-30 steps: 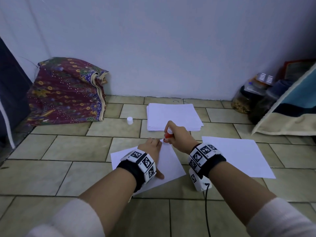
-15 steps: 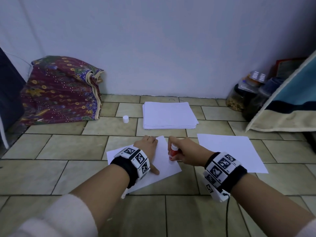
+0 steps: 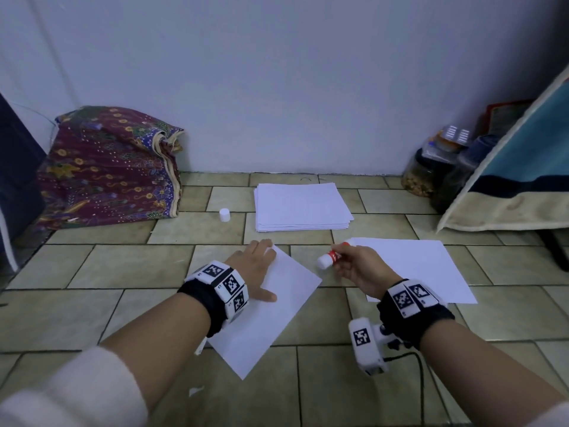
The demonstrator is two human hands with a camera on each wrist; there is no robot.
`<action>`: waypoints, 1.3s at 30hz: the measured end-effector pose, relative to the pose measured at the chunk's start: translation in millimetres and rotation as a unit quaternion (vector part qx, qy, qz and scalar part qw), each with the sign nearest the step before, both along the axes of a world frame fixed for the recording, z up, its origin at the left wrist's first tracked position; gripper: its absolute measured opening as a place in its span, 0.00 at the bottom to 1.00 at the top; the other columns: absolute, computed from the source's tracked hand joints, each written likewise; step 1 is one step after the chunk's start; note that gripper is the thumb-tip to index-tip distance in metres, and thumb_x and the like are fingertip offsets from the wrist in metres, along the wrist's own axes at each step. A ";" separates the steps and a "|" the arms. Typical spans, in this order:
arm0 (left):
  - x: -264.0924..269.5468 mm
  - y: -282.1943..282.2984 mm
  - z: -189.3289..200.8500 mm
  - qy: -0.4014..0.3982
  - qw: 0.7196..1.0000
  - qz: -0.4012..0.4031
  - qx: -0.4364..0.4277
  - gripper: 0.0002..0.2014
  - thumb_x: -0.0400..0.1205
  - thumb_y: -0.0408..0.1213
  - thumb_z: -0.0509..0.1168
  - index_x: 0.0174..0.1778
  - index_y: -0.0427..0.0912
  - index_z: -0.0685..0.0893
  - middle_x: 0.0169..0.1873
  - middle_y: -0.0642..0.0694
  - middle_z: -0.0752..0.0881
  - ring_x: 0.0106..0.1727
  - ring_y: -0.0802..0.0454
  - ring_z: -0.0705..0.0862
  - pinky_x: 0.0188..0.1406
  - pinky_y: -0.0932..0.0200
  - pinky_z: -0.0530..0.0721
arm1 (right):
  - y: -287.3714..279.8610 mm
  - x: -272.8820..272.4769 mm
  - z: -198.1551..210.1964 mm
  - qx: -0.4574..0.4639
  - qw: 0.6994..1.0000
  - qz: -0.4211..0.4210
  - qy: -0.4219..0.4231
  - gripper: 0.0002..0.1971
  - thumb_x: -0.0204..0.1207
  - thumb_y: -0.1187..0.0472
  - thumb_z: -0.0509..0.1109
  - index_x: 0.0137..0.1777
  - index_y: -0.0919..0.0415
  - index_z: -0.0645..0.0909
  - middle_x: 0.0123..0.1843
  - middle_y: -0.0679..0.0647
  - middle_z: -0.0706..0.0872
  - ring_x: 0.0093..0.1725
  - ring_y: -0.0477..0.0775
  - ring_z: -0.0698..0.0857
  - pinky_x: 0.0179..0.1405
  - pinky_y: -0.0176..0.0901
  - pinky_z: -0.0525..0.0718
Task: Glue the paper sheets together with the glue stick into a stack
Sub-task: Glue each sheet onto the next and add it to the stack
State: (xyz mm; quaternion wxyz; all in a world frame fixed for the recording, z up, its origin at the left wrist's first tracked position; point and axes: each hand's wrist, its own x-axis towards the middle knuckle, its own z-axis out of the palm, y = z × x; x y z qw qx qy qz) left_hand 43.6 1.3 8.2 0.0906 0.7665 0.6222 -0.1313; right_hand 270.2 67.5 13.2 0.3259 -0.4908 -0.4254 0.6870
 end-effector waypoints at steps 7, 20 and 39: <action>3.7 -4.0 7.4 0.034 0.999 0.030 -0.019 0.40 0.77 0.66 0.63 0.77 0.41 0.65 0.75 0.45 0.63 0.74 0.47 0.66 0.58 0.48 0.78 | 13.2 -30.9 -7.4 0.150 0.979 -0.032 -0.135 0.09 0.76 0.66 0.72 0.47 0.61 0.73 0.42 0.60 0.83 0.37 0.57 0.86 0.37 0.50 0.87; 3.2 4.8 -9.7 -0.031 0.993 0.111 -0.024 0.45 0.73 0.64 0.69 0.76 0.36 0.63 0.74 0.42 0.68 0.74 0.45 0.65 0.72 0.48 0.72 | 18.6 -100.4 -1.2 0.377 0.841 0.184 -0.342 0.09 0.78 0.75 0.60 0.53 0.62 0.72 0.35 0.44 0.78 0.33 0.40 0.77 0.27 0.21 0.72; 0.4 4.4 -5.8 -0.004 0.996 0.085 -0.039 0.55 0.65 0.67 0.74 0.78 0.34 0.60 0.78 0.41 0.62 0.78 0.44 0.60 0.75 0.46 0.69 | -34.6 -9.9 11.9 0.430 0.742 0.421 -0.297 0.11 0.78 0.71 0.67 0.48 0.55 0.70 0.48 0.53 0.89 0.47 0.49 0.87 0.52 0.47 0.85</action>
